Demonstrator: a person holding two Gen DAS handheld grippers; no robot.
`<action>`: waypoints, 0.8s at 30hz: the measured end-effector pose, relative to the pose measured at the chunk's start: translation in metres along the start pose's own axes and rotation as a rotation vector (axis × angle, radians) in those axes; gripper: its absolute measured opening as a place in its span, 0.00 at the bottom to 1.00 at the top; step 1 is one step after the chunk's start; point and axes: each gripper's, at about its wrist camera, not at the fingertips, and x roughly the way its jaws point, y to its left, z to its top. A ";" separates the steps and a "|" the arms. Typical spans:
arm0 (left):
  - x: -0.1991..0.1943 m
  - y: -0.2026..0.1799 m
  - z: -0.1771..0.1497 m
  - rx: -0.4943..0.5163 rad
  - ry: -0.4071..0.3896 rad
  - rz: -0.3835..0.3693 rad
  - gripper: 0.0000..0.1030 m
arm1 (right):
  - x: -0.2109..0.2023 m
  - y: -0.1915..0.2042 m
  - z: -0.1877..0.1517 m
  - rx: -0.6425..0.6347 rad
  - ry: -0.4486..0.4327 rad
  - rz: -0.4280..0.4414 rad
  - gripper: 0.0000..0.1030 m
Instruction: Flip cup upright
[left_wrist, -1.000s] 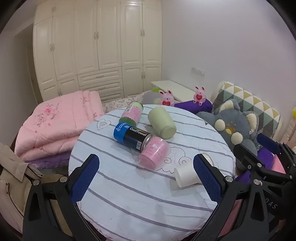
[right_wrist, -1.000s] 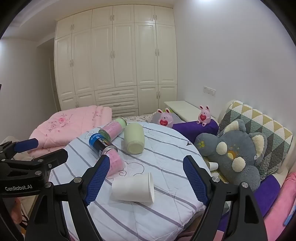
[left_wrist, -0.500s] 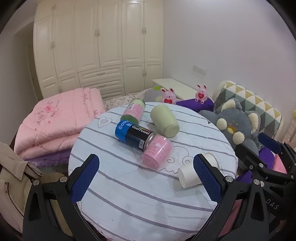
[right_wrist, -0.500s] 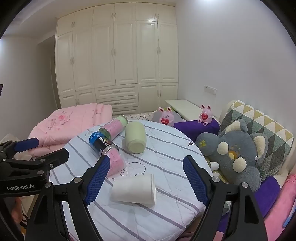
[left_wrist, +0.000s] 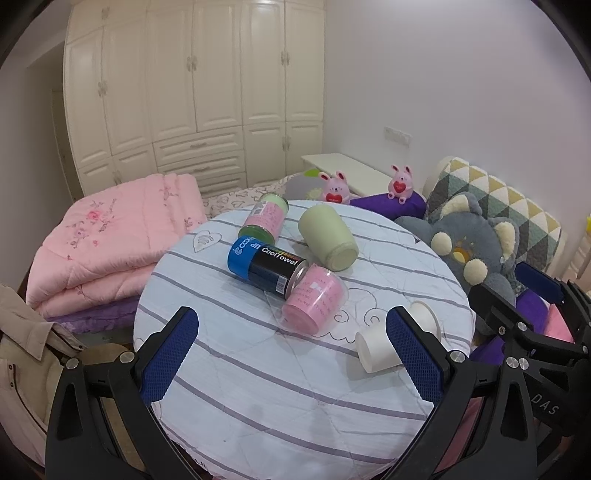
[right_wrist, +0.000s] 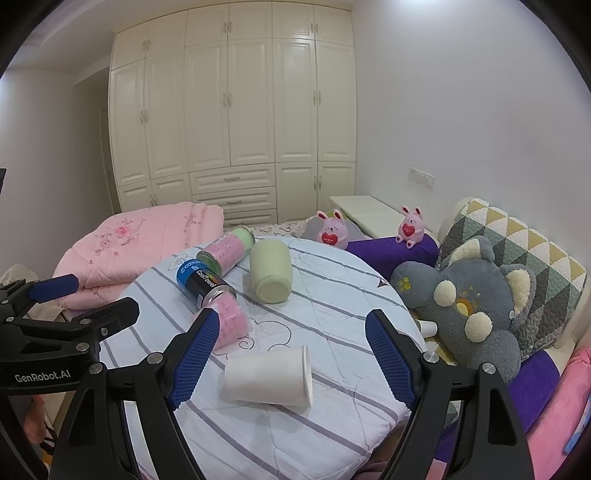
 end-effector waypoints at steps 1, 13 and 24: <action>0.000 0.000 0.000 0.000 0.000 -0.001 1.00 | 0.000 0.000 0.000 0.000 0.001 -0.001 0.80; 0.002 -0.002 -0.002 0.002 0.006 0.001 1.00 | -0.002 -0.005 -0.003 0.009 0.005 -0.006 0.80; 0.002 -0.003 -0.005 0.006 0.008 0.004 1.00 | -0.004 -0.009 -0.002 0.019 0.005 -0.005 0.80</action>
